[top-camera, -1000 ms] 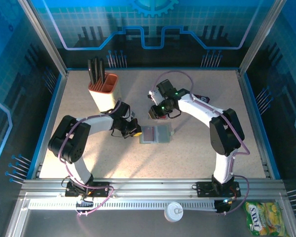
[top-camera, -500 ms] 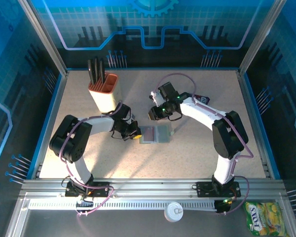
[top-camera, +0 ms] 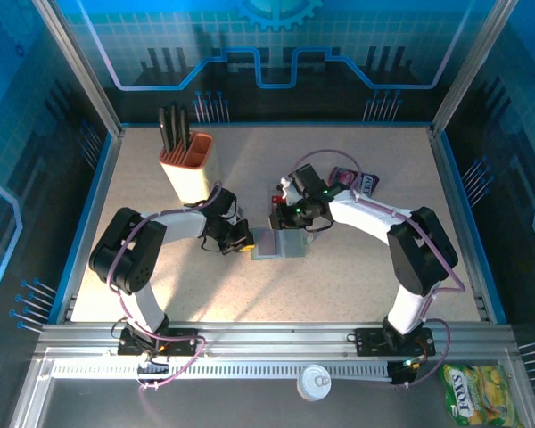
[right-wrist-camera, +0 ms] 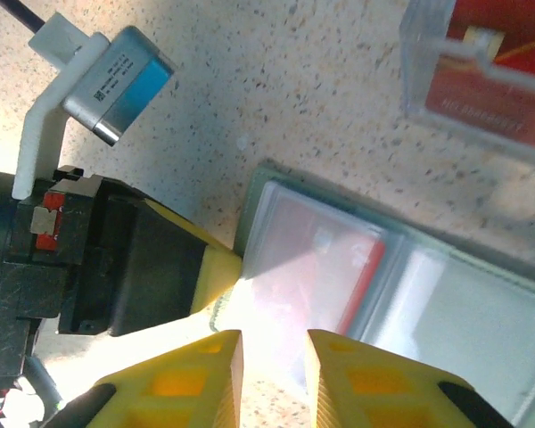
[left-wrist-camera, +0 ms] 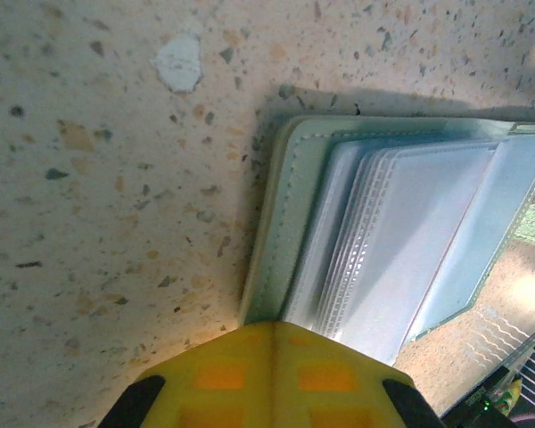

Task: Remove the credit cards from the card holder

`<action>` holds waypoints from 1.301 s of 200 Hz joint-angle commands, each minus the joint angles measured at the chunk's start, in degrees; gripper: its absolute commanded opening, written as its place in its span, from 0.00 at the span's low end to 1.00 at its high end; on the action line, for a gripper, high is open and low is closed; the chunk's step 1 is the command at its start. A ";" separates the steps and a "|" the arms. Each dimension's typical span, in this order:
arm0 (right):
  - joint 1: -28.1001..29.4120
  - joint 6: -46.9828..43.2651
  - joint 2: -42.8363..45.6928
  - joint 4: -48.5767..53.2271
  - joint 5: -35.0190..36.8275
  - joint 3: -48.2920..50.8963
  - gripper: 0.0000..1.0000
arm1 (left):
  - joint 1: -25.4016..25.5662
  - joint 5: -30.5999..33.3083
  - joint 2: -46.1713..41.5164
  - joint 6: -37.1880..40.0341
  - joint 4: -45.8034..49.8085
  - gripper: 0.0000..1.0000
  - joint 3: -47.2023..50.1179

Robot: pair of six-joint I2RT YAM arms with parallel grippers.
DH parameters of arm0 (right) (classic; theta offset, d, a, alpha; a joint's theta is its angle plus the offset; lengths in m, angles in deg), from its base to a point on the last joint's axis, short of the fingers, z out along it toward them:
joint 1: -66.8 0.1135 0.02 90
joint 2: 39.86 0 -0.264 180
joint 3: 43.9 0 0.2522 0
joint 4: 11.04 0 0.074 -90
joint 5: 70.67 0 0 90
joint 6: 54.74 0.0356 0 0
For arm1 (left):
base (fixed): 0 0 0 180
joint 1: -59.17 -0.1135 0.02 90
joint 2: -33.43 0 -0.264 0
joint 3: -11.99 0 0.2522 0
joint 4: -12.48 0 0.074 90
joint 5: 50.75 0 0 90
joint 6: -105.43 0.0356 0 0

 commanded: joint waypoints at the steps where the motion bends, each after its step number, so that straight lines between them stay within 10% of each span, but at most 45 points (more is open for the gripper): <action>1: 1.75 7.65 1.43 -4.94 -1.94 2.41 0.26 | 0.21 2.65 0.09 1.81 3.80 0.00 -0.31; 124: 4.27 9.96 -7.08 -5.97 -3.93 0.05 0.43 | -0.34 4.16 -0.82 3.14 5.86 0.00 -0.85; 260: 4.23 8.00 -9.88 -0.40 -0.39 -2.17 0.38 | -1.04 3.82 -1.00 3.48 5.68 0.00 -0.82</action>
